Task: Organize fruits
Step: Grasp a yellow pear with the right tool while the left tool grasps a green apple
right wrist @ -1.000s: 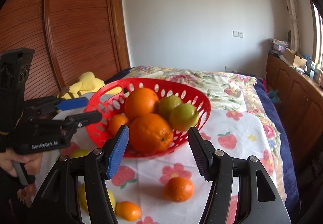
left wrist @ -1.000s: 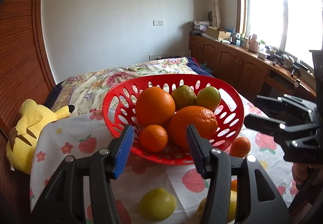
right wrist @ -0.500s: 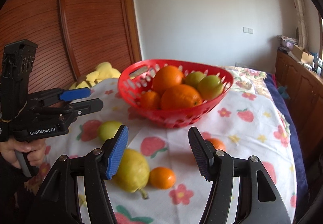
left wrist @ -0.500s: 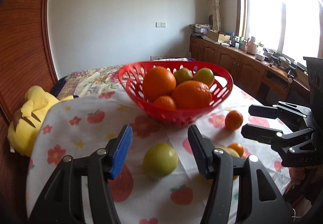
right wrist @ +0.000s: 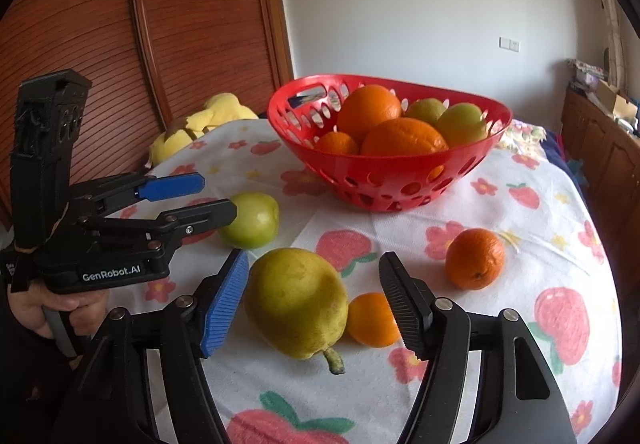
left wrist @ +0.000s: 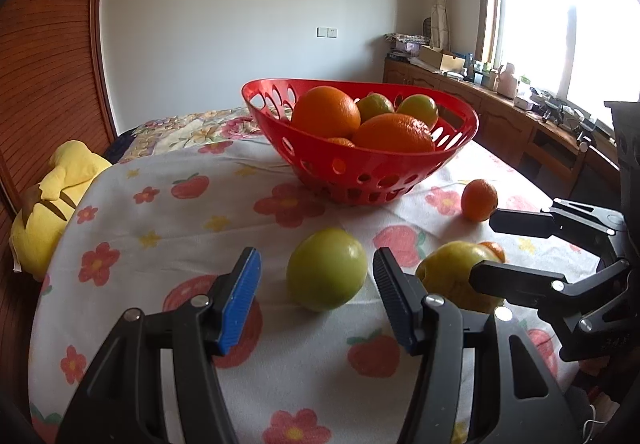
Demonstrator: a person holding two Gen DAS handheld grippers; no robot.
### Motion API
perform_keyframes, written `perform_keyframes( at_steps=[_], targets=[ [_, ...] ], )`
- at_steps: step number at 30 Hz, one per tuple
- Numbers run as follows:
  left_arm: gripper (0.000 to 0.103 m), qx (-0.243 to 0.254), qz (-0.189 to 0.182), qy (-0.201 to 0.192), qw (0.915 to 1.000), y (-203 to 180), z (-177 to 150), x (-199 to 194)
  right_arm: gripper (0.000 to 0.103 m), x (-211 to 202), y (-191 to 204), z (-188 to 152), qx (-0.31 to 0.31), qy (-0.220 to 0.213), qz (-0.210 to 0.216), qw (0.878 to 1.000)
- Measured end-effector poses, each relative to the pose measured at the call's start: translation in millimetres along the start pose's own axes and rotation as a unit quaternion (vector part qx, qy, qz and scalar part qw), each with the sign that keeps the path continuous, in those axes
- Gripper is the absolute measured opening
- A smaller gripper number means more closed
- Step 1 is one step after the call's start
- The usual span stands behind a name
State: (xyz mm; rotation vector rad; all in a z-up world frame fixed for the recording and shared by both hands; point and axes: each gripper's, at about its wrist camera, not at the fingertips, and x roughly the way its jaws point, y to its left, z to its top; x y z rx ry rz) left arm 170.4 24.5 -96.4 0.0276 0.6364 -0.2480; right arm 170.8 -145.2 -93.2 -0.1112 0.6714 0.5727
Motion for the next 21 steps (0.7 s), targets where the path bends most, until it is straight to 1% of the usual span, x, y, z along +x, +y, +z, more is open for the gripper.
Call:
perform_keyframes(
  at_steps=[8, 18, 21],
  targets=[
    [0.059, 0.003, 0.002, -0.003, 1.0, -0.8, -0.9, -0.8, 0.072, 16.0, 7.9, -7.5, -0.012, 0.026, 0.0, 1.0],
    [0.059, -0.005, 0.004, 0.003, 1.0, 2.4, -0.3, 1.4, 0.075, 24.5, 18.6, -9.3, -0.032, 0.028, -0.023, 0.999],
    [0.059, -0.006, 0.004, 0.005, 1.0, 2.8, -0.2, 2.1, 0.075, 25.4, 19.4, -9.6, -0.034, 0.028, -0.022, 0.999]
  ],
)
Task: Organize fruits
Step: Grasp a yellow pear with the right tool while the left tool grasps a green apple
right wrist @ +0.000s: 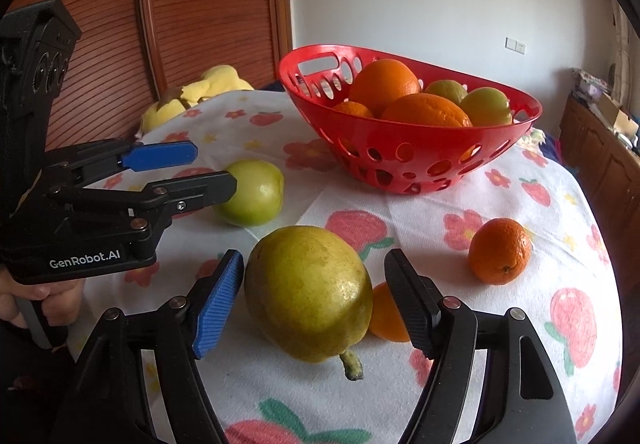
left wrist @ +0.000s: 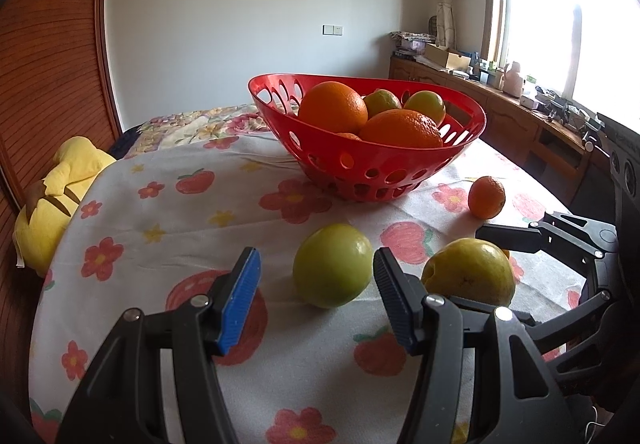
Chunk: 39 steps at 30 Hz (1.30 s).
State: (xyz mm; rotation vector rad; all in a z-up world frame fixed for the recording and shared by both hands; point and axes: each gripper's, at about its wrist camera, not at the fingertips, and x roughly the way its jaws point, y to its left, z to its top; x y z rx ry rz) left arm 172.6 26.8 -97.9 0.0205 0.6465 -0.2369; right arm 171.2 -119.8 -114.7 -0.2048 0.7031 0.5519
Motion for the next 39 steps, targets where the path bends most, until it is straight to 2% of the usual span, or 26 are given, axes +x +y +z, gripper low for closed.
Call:
perform_keyframes(
  at_steps=[3, 5, 6, 17, 24, 29, 39],
  targets=[
    [0.059, 0.004, -0.001, 0.004, 1.0, -1.3, 0.3, 1.9, 0.075, -0.3, 1.0, -1.4, -0.002, -0.002, 0.0, 1.0],
    [0.059, 0.004, -0.002, 0.007, 1.0, -1.4, 0.5, 3.5, 0.065, -1.7, 2.7, -3.2, -0.005, -0.005, 0.0, 1.0],
    [0.059, 0.002, -0.002, 0.007, 1.0, -1.0, 0.6, 3.7, 0.064, -2.7, 3.3, -3.7, -0.005, -0.007, 0.003, 1.0],
    [0.059, -0.011, -0.017, 0.024, 0.9995, 3.5, 4.8, 11.9, 0.064, -2.6, -1.9, -3.7, 0.008, -0.008, 0.013, 1.0],
    [0.059, 0.009, -0.021, 0.044, 0.9988, -4.1, 13.0, 24.8, 0.064, -2.0, -2.1, -3.5, 0.009, -0.008, 0.014, 1.0],
    [0.059, 0.004, -0.025, 0.062, 0.9978, -2.4, 14.7, 33.4, 0.064, -2.0, -2.1, -3.6, 0.01, -0.007, 0.015, 1.0],
    [0.054, 0.018, -0.031, 0.073, 0.9967, -6.3, 15.6, 40.2, 0.064, -2.2, -2.1, -3.5, 0.009, -0.007, 0.014, 1.0]
  ],
)
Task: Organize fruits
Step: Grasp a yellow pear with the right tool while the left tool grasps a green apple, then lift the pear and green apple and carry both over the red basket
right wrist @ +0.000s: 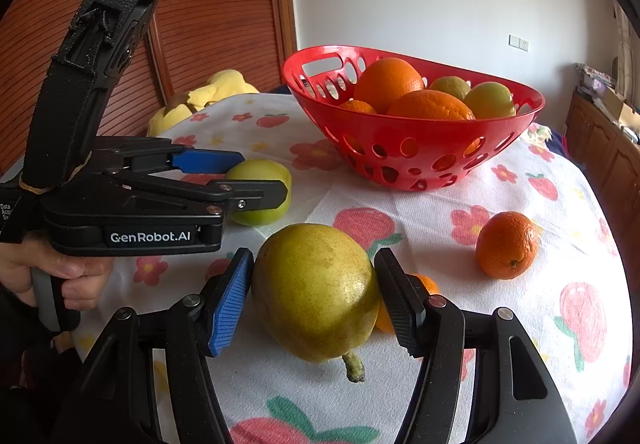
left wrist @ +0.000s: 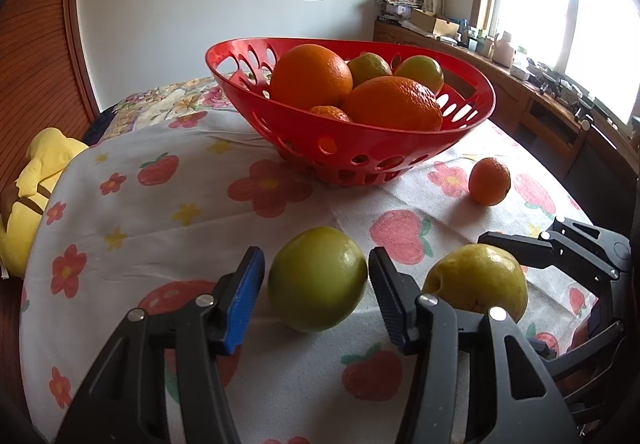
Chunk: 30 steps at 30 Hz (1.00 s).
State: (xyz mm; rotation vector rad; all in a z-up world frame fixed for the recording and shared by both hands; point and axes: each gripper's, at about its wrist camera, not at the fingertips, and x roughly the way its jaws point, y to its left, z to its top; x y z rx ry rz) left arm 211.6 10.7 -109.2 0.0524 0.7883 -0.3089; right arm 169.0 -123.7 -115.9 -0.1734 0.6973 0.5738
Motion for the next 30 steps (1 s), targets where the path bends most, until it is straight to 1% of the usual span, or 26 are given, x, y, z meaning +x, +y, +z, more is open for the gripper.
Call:
perform_keyframes(
  at_steps=[4, 9, 16, 22, 30],
  targets=[
    [0.054, 0.004, 0.005, 0.011, 0.9999, -1.2, -1.2, 6.4, 0.064, 0.1, 0.0, 0.2, 0.0, 0.0, 0.0, 1.0],
    [0.052, -0.004, -0.004, 0.017, 0.9998, 2.5, -3.2, 7.3, 0.064, -0.1, -0.2, -0.3, 0.0, 0.0, 0.0, 1.0],
    [0.052, -0.001, 0.003, 0.009, 1.0, 2.1, -8.0, 1.8, 0.064, 0.0, -0.4, -0.3, 0.001, 0.0, 0.001, 1.0],
    [0.052, -0.009, 0.007, -0.012, 0.9999, 6.7, -13.0, -17.5, 0.064, -0.1, -0.4, -0.3, 0.001, 0.0, 0.001, 1.0],
    [0.052, -0.028, 0.001, -0.027, 0.9993, 16.0, -26.4, -42.3, 0.064, -0.1, -0.7, -0.7, 0.001, 0.0, 0.001, 1.0]
  ],
)
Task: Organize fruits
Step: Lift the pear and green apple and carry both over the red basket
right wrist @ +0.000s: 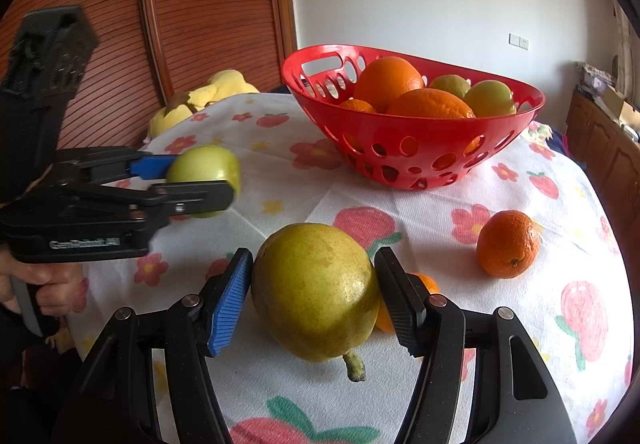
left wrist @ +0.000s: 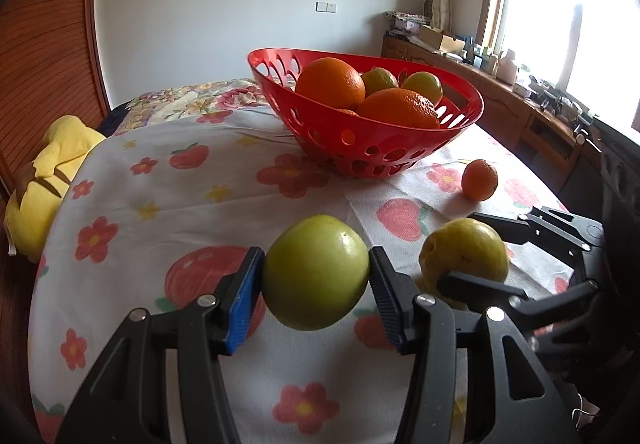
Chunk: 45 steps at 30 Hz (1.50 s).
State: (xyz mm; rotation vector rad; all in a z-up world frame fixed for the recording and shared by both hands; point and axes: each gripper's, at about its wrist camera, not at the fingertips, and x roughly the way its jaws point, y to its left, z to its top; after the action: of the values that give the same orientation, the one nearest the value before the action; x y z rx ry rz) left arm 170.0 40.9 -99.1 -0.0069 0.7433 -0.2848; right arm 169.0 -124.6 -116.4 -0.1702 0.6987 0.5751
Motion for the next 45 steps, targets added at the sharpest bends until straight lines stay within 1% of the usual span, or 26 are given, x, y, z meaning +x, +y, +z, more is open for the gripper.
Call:
perform_keyframes(
  at_steps=[7, 15, 22, 30, 38, 45],
  targets=[
    [0.052, 0.006, 0.007, -0.009, 0.9999, -1.6, -5.7, -11.2, 0.064, -0.2, 2.8, -0.1, -0.01, 0.001, -0.005, 1.0],
    [0.052, 0.005, 0.005, -0.02, 0.9998, 2.7, 0.4, -17.6, 0.063, -2.0, 2.5, 4.8, -0.022, 0.001, -0.002, 1.0],
    [0.052, 0.007, -0.001, -0.033, 0.9994, 8.3, 13.3, -20.1, 0.063, -21.0, 2.7, 31.2, -0.029, -0.028, 0.015, 0.999],
    [0.052, 0.016, -0.008, -0.05, 0.9986, 12.3, 44.2, -14.5, 0.063, -36.3, 3.1, 76.4, -0.058, -0.057, 0.025, 0.996],
    [0.052, 0.021, -0.015, -0.066, 0.9975, 18.3, 76.0, -3.6, 0.063, -10.9, -20.0, 115.6, -0.07, -0.054, 0.012, 0.996],
    [0.052, 0.026, -0.014, -0.077, 0.9966, 25.0, 91.5, 2.6, 0.063, 27.2, -34.0, 139.9, -0.073, -0.028, 0.013, 0.997]
  ],
)
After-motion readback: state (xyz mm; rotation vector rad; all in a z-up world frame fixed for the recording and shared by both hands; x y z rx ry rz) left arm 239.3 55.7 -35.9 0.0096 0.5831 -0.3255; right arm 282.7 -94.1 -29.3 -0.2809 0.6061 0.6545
